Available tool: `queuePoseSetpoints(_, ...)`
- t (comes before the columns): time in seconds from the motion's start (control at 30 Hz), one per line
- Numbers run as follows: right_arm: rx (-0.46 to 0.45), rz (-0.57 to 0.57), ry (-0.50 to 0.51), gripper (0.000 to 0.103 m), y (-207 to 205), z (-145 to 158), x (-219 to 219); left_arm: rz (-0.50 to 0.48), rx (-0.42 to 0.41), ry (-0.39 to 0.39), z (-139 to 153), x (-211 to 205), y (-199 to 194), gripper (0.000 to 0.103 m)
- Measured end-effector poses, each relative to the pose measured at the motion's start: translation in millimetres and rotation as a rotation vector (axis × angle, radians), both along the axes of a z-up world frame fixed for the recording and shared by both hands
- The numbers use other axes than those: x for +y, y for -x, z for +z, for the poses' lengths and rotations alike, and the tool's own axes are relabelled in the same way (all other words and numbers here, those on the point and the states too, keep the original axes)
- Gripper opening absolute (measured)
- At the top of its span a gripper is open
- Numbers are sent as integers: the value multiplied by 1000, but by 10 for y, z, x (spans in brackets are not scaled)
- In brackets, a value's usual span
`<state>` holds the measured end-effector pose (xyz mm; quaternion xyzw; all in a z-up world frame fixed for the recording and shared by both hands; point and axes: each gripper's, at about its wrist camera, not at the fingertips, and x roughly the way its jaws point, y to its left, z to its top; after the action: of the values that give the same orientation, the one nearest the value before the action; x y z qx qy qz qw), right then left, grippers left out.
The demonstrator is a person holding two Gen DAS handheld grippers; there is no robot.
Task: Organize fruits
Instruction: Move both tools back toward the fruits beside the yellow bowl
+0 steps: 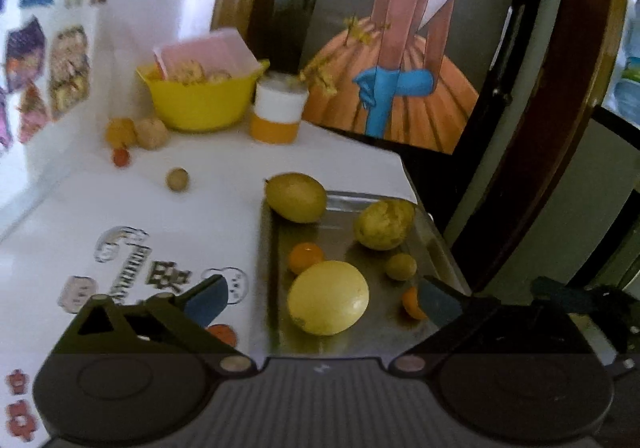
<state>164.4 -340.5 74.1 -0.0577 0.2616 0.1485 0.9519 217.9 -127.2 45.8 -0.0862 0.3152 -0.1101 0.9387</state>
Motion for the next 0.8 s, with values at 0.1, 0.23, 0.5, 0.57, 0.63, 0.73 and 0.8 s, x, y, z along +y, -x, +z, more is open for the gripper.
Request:
queuePoseSetpoints(0.1, 7, 5, -11, 101, 206, 115, 27, 4, -22, -14, 83, 107, 202, 102)
queuePoseSetpoints(0.23, 43, 12, -17, 102, 477, 207, 106, -5, -29, -36, 130, 250, 476, 102)
queuePoseSetpoints(0.5, 211, 63, -15, 102, 862, 234, 315, -69, 38, -158, 100, 563, 1021, 102)
queuePoseSetpoints(0.57, 273, 77, -17, 102, 912, 209, 382, -76, 71, -175, 83, 660, 1116, 102)
queuePoseSetpoints(0.63, 337, 100, -28, 102, 948, 191, 460, -72, 105, -176, 72, 772, 1190, 102)
queuePoseSetpoints(0.73, 409, 131, -40, 102, 969, 196, 613, -56, 145, -181, 92, 958, 1253, 102)
queuePoseSetpoints(0.8, 433, 156, -43, 102, 954, 225, 726, -27, 145, -199, 132, 1085, 1268, 102)
